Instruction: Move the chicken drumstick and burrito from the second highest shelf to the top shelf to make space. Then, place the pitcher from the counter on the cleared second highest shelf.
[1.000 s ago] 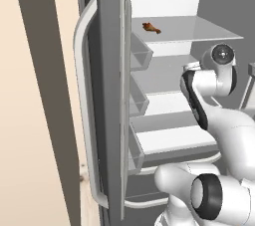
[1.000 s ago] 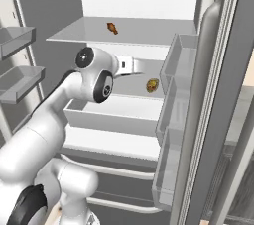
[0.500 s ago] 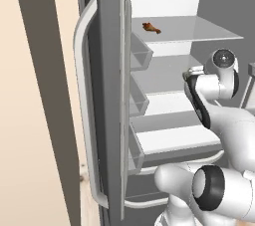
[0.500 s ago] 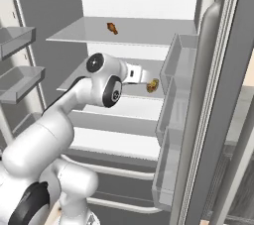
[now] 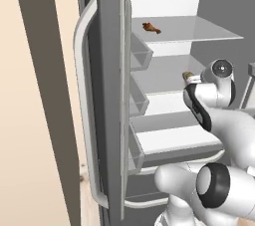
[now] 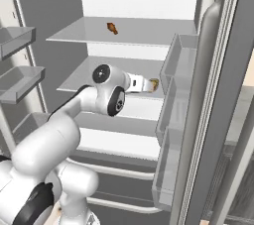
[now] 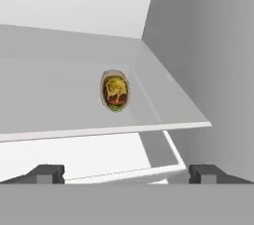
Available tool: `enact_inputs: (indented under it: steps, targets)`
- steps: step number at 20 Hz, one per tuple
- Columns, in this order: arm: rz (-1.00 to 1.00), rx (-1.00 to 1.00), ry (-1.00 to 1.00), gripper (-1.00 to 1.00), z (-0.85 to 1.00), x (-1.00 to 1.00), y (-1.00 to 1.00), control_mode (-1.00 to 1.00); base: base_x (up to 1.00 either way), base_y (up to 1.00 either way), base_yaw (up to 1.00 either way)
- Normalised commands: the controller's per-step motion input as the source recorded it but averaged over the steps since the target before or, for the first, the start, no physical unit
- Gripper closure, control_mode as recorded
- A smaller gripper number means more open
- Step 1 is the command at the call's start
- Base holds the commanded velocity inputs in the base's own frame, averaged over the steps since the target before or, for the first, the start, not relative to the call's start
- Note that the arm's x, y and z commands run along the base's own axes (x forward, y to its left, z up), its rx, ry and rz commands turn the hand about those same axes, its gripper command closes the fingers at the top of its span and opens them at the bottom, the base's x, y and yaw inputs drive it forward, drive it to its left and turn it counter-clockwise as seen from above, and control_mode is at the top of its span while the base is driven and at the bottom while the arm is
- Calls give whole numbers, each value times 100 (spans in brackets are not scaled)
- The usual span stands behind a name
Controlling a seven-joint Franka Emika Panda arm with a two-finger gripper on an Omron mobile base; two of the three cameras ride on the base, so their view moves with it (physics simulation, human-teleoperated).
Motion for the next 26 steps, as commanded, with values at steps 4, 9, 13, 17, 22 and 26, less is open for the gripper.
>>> enact_inputs:
  steps: [4, 9, 13, 17, 22, 26]
  targets:
    - [11, 4, 7, -100, -32, 35, -4, -100, 0, 0, 0]
    - [6, 5, 3, -100, -9, 37, -10, -100, 0, 0, 0]
    - [2, 2, 0, -100, 0, 28, -12, -100, 0, 0, 0]
    - [1, 1, 0, -100, -8, 30, -12, -100, 0, 0, 0]
    - [0, 0, 2, -100, -19, 40, -4, -100, 0, 0, 0]
    - [0, 0, 2, -100, -30, 45, 0, -100, 0, 0, 0]
